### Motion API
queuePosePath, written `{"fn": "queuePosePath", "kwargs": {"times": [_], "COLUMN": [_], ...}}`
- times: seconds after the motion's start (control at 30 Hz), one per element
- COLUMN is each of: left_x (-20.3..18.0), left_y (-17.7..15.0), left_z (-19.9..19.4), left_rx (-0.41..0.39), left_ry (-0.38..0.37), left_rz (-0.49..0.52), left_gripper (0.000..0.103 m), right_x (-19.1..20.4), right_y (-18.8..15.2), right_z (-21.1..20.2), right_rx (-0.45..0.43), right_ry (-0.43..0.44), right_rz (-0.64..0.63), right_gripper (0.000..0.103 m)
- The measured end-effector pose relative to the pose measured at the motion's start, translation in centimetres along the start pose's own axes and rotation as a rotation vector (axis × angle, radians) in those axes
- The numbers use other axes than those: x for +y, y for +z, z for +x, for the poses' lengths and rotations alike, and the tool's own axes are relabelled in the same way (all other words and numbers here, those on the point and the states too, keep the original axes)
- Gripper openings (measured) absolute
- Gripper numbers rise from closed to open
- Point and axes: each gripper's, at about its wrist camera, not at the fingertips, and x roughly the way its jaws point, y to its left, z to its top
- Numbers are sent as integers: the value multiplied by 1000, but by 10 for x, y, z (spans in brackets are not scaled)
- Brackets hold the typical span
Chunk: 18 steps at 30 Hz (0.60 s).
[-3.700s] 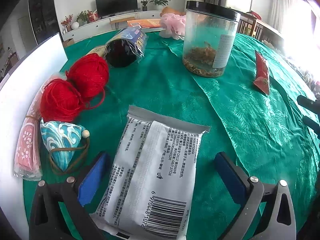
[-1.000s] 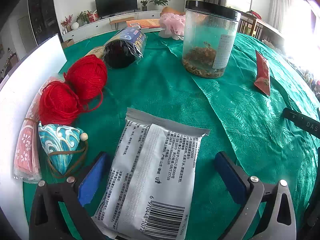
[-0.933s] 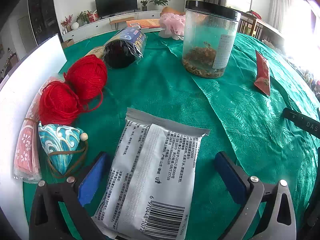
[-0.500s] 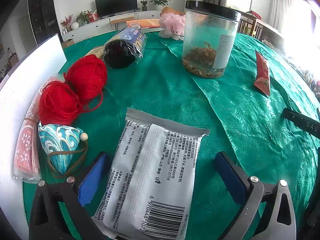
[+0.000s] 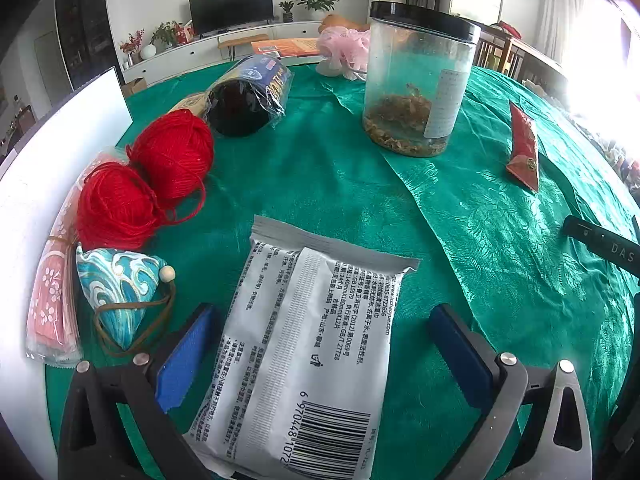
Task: Organize soft objects
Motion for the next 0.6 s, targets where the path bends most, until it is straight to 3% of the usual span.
{"fn": "queuePosePath", "kwargs": {"times": [0.3, 0.43, 0.47, 0.53, 0.6], "left_x": [0, 2, 4, 15, 24], "left_y": [0, -1, -1, -3, -2], "left_z": [1, -1, -3, -12, -14], "left_rx": [1, 33, 35, 24, 39], "left_ry": [-1, -50, -80, -134, -167], "left_rz": [2, 51, 60, 38, 12], "left_gripper": [103, 102, 100, 77, 70], "right_x": [0, 0, 0, 0, 0], "right_y": [0, 0, 0, 0, 0], "right_z": [0, 0, 0, 0, 0], "right_rx": [0, 0, 0, 0, 0], "right_ry": [0, 0, 0, 0, 0], "right_rz": [0, 0, 0, 0, 0], "right_gripper": [94, 94, 94, 94, 94]}}
